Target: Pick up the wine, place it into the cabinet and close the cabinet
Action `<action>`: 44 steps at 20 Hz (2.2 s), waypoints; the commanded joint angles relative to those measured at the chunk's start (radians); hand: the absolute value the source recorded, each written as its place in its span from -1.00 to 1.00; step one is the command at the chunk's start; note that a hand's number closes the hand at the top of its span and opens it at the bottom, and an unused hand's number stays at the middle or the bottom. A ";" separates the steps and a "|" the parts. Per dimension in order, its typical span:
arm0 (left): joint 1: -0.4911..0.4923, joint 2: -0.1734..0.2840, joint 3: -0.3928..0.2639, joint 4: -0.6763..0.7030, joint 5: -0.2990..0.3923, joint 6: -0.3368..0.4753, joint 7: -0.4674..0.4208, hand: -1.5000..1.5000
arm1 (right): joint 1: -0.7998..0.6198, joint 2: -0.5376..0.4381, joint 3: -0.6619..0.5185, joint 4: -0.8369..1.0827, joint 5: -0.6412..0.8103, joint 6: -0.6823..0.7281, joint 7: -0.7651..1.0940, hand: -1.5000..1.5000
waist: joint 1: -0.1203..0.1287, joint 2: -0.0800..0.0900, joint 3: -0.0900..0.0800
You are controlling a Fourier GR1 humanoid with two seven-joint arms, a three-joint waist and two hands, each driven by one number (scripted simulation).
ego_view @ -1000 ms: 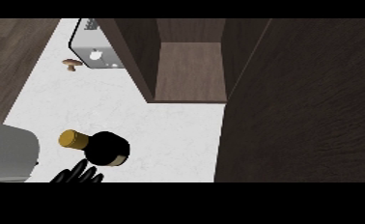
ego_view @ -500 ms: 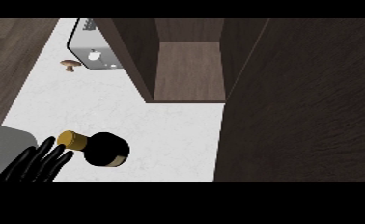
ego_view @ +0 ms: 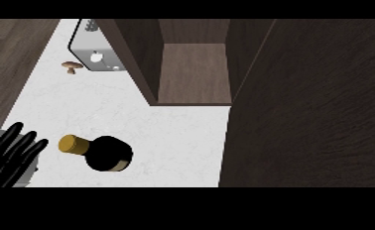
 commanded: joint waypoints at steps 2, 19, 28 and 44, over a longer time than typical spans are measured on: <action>-0.040 0.011 0.055 0.049 0.129 -0.038 0.050 -1.00 | -0.051 0.005 -0.003 -0.100 -0.016 -0.025 0.109 -1.00 | 0.003 0.001 0.000; -0.181 -0.076 0.058 0.415 -0.048 -0.215 -0.001 -1.00 | -0.070 -0.002 -0.073 -0.114 -0.073 0.020 0.133 -1.00 | -0.002 0.002 0.000; -0.269 -0.113 0.099 0.646 -0.226 -0.306 -0.179 -1.00 | -0.026 -0.003 -0.030 -0.192 -0.070 0.022 0.188 -1.00 | -0.009 0.001 0.000; -0.346 -0.163 0.081 0.919 -0.410 -0.410 -0.384 -1.00 | -0.125 0.040 -0.025 -0.113 -0.008 -0.010 0.179 -1.00 | -0.001 0.002 0.000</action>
